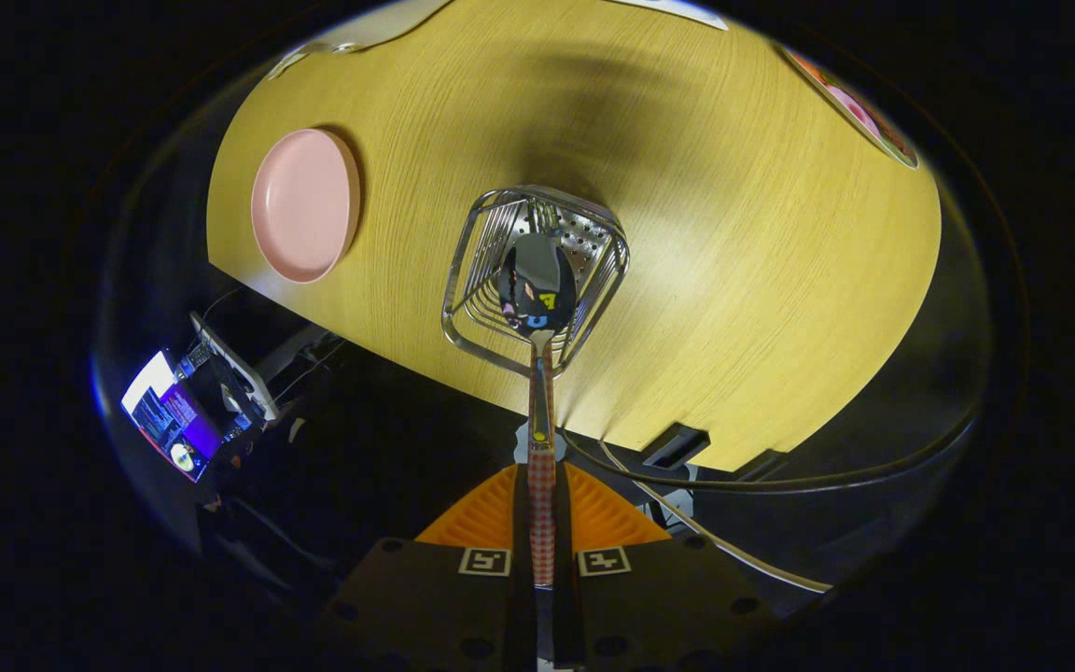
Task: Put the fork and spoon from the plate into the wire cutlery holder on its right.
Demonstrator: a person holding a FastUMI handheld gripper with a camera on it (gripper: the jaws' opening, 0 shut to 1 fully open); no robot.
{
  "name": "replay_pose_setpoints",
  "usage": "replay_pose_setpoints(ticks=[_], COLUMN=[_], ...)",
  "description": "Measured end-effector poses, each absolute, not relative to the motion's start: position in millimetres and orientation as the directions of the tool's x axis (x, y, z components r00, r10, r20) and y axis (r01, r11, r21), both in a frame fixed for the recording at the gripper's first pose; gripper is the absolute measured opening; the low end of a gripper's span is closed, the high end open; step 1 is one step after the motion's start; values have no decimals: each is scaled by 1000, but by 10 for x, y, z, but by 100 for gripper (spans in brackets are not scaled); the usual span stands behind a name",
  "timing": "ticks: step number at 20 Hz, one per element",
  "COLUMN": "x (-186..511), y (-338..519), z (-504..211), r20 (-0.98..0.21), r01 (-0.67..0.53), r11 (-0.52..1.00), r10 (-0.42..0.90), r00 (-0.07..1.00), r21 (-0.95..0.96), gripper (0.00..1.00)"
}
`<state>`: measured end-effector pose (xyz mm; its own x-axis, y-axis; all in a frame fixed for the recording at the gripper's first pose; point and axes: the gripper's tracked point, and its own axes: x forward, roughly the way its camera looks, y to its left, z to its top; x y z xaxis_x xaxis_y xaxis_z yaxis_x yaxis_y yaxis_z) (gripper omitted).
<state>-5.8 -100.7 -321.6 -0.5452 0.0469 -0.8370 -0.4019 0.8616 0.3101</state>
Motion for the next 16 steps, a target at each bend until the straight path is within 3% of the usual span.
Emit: replay_pose_setpoints(ticks=[8, 13, 16], x=[-30, 109, 187], y=[-963, -892, -840], z=[-3234, -3302, -3333], r20=[-769, -783, -787], r01=[-466, -432, -421], r11=[836, 856, 858], r10=[-87, -54, -31], r00=[-633, -619, -616], r21=[290, 283, 295], gripper=[12, 12, 17])
